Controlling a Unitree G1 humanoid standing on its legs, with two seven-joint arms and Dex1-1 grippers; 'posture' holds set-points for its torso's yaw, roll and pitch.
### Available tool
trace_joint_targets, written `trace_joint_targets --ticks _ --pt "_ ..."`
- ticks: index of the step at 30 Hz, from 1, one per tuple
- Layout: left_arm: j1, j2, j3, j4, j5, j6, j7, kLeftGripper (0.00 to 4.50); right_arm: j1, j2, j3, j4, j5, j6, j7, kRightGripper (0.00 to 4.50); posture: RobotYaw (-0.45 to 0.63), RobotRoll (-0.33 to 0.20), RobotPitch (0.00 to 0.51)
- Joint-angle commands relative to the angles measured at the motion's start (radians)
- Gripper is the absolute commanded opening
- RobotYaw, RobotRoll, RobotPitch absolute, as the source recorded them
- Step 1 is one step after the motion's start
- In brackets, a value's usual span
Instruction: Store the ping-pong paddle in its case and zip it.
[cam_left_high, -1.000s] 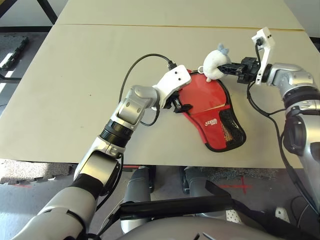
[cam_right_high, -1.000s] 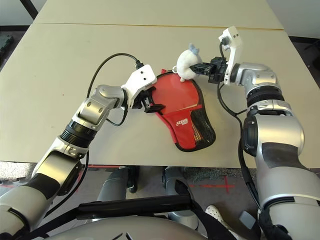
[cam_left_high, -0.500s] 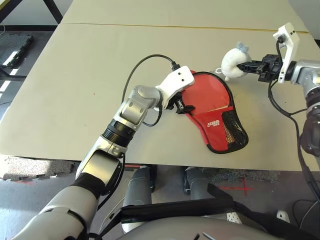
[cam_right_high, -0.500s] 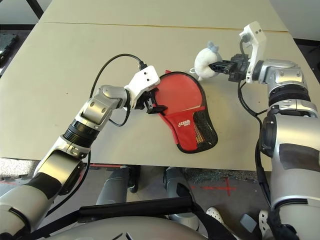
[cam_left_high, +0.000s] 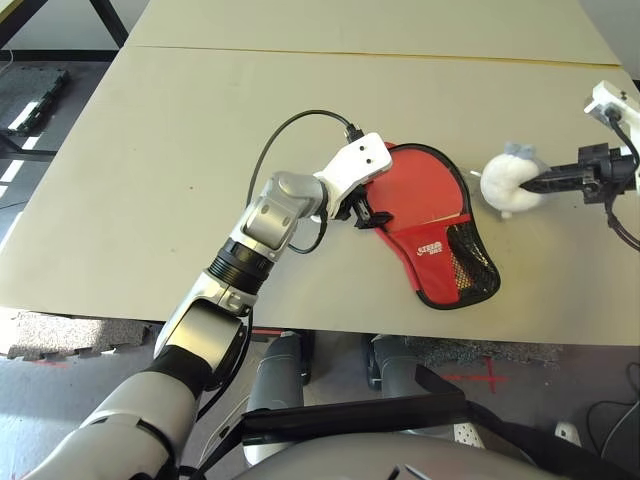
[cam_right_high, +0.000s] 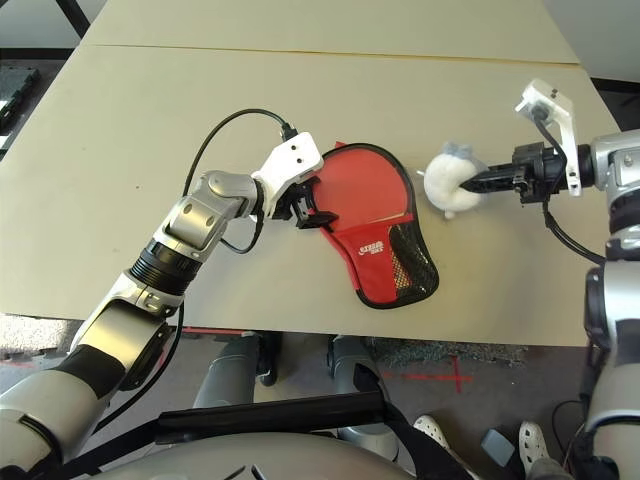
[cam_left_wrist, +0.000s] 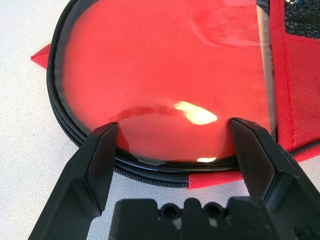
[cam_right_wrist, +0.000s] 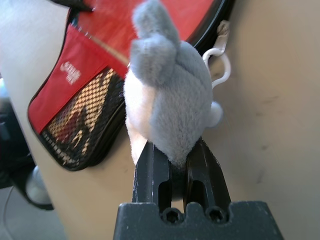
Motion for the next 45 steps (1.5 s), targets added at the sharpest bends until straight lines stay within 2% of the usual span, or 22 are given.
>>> trace_joint_targets --ticks 1,8,15,19,21,23,24,29,34,39,43,45 --pt "0.049 -0.002 -0.059 0.089 0.024 0.035 0.0 4.5 0.069 -0.076 0.089 -0.133 0.121 0.055 0.008 0.01 -0.09 0.0 0.247" --pt "0.05 -0.002 -0.057 0.093 0.025 0.037 0.003 4.5 0.162 -0.154 0.162 -0.308 0.256 0.111 0.008 0.01 -0.09 0.0 0.249" --pt "0.05 -0.004 -0.054 0.097 0.025 0.039 0.006 4.5 0.251 -0.209 0.166 -0.479 0.349 0.16 0.008 0.01 -0.1 0.0 0.25" --pt "0.049 -0.006 -0.052 0.102 0.025 0.036 0.008 4.5 0.282 -0.215 0.148 -0.514 0.344 0.157 0.008 0.01 -0.1 0.0 0.248" --pt "0.048 -0.007 -0.051 0.104 0.024 0.034 0.009 4.5 0.262 -0.182 0.123 -0.468 0.275 0.15 0.008 0.01 -0.1 0.0 0.246" --pt "0.047 -0.005 -0.05 0.101 0.023 0.034 0.008 4.5 0.247 -0.178 0.115 -0.452 0.246 0.138 0.008 0.7 -0.1 0.0 0.244" --pt "0.046 0.0 -0.049 0.09 0.021 0.039 0.003 4.5 0.237 -0.196 0.119 -0.46 0.264 0.15 0.008 0.89 -0.1 0.0 0.242" --pt "0.052 0.034 -0.039 0.045 0.014 0.021 -0.018 4.5 0.197 -0.26 0.133 -0.449 0.341 0.171 0.008 2.66 -0.1 0.0 0.238" --pt "0.07 0.075 -0.009 -0.023 -0.015 0.021 -0.042 4.5 0.164 -0.279 0.141 -0.398 0.374 0.169 0.008 4.4 -0.1 0.0 0.225" --pt "0.069 0.121 0.091 -0.143 -0.109 0.083 -0.062 4.5 0.131 -0.242 0.121 -0.263 0.377 0.155 0.008 4.45 -0.1 0.0 0.212" --pt "0.057 0.136 0.227 -0.196 -0.195 0.131 -0.019 4.5 0.059 -0.087 -0.013 -0.017 0.267 0.102 0.002 4.45 -0.09 0.0 0.206" --pt "0.056 0.141 0.314 -0.189 -0.224 0.127 0.028 4.5 0.035 -0.019 -0.114 0.067 0.257 0.064 -0.071 4.45 -0.08 0.0 0.205"
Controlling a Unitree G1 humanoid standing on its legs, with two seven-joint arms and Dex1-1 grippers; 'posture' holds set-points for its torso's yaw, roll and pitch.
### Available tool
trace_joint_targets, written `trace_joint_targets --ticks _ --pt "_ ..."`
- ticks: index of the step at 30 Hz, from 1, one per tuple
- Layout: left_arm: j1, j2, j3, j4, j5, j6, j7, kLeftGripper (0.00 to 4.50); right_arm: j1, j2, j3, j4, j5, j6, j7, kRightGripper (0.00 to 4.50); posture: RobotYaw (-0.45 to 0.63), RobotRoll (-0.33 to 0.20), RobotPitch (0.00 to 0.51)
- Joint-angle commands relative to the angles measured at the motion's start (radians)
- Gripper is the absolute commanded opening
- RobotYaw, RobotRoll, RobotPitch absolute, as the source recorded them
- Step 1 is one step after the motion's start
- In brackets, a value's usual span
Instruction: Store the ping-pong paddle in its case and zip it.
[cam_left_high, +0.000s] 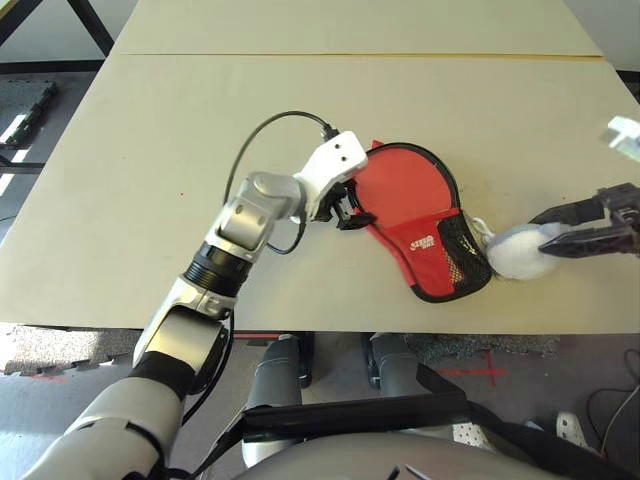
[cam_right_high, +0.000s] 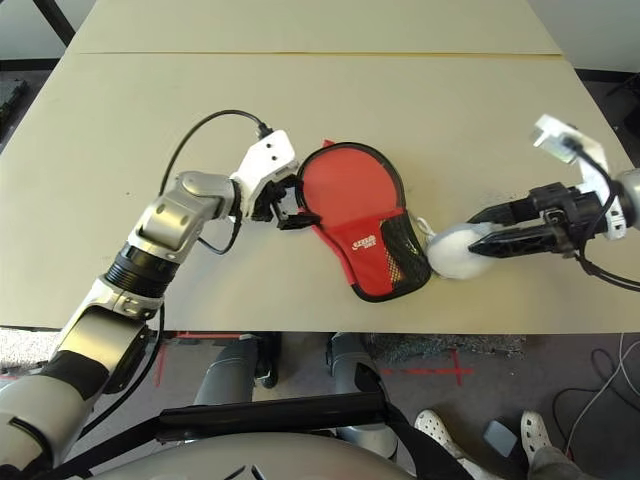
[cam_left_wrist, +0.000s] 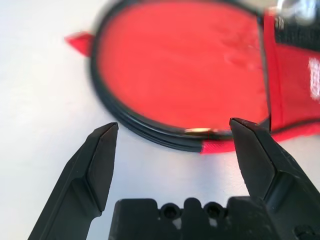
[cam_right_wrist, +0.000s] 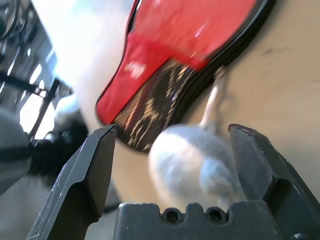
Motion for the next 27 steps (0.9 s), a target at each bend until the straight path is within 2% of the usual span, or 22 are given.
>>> trace_joint_targets --ticks 1,6,8,12,22,27 --pt "0.002 0.009 0.138 -0.001 -0.063 0.002 0.082 4.5 -0.04 0.083 -0.175 0.148 -0.033 -0.063 -0.119 4.45 -0.08 0.0 0.205" --pt "0.006 0.008 0.304 0.091 -0.061 -0.116 0.276 4.5 -0.067 0.211 -0.39 0.266 -0.076 -0.217 -0.399 4.45 -0.07 0.0 0.2" --pt "0.006 0.006 0.339 0.122 -0.057 -0.165 0.332 4.5 -0.071 0.241 -0.443 0.286 -0.098 -0.253 -0.468 4.45 -0.06 0.0 0.198" --pt "0.024 0.01 0.429 0.262 -0.01 -0.385 0.539 4.5 -0.059 0.327 -0.557 0.327 -0.144 -0.429 -0.71 4.45 -0.05 0.0 0.192" --pt "0.076 0.045 0.517 0.502 0.001 -0.74 0.739 4.5 -0.038 0.415 -0.682 0.405 -0.248 -0.667 -1.002 4.45 -0.04 0.0 0.161" --pt "0.112 0.046 0.52 0.531 -0.006 -0.816 0.761 4.5 -0.031 0.434 -0.72 0.435 -0.283 -0.715 -1.085 4.45 -0.04 0.0 0.145"
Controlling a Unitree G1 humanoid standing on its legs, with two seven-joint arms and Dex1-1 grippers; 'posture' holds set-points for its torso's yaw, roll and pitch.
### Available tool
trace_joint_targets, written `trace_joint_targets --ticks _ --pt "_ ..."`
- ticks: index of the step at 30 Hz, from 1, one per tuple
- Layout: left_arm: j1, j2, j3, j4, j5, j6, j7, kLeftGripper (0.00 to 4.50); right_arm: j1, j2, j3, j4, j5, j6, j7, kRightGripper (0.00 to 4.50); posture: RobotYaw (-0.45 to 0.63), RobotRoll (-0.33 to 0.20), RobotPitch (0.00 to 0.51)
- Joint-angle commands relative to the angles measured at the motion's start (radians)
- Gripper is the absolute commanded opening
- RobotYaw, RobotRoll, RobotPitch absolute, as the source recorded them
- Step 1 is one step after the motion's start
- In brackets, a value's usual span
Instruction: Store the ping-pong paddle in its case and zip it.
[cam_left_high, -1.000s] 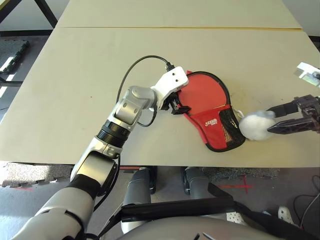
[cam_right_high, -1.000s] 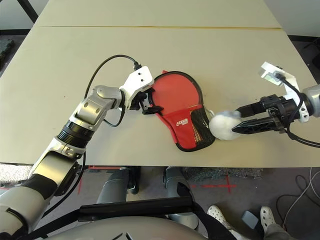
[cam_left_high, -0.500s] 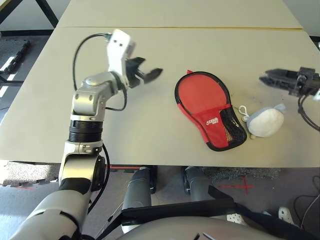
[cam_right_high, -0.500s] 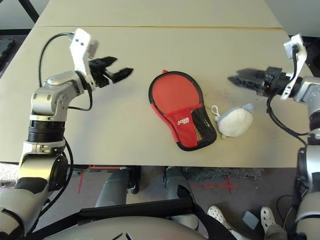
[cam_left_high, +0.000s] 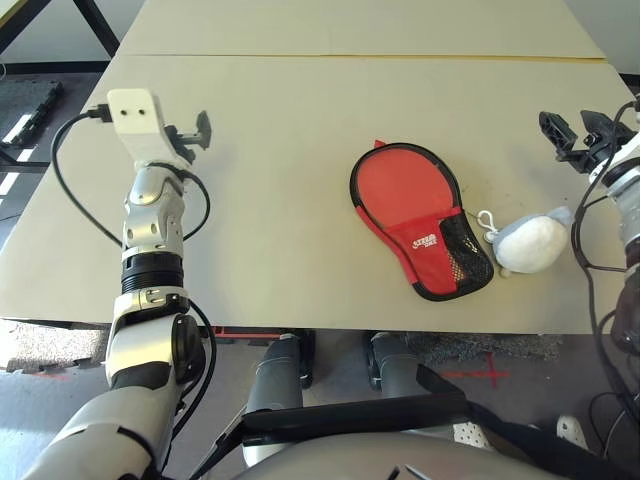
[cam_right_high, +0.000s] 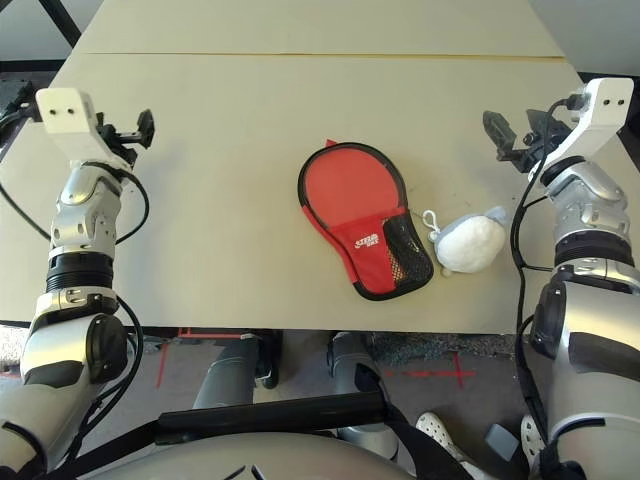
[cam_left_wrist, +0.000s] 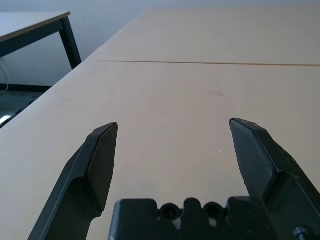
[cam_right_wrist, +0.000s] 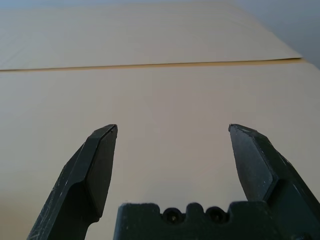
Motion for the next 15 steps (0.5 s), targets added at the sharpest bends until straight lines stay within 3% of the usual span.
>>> trace_joint_targets --ticks 1,15 --pt "0.036 0.0 0.0 0.021 -0.002 -0.046 0.015 4.5 0.021 0.009 -0.031 0.032 -0.026 -0.033 -0.051 4.45 -0.04 0.0 0.141" --pt "0.053 0.012 -0.015 0.06 0.003 -0.075 0.017 4.5 0.028 0.015 -0.065 0.07 -0.079 -0.034 -0.102 4.45 -0.04 0.0 0.151"
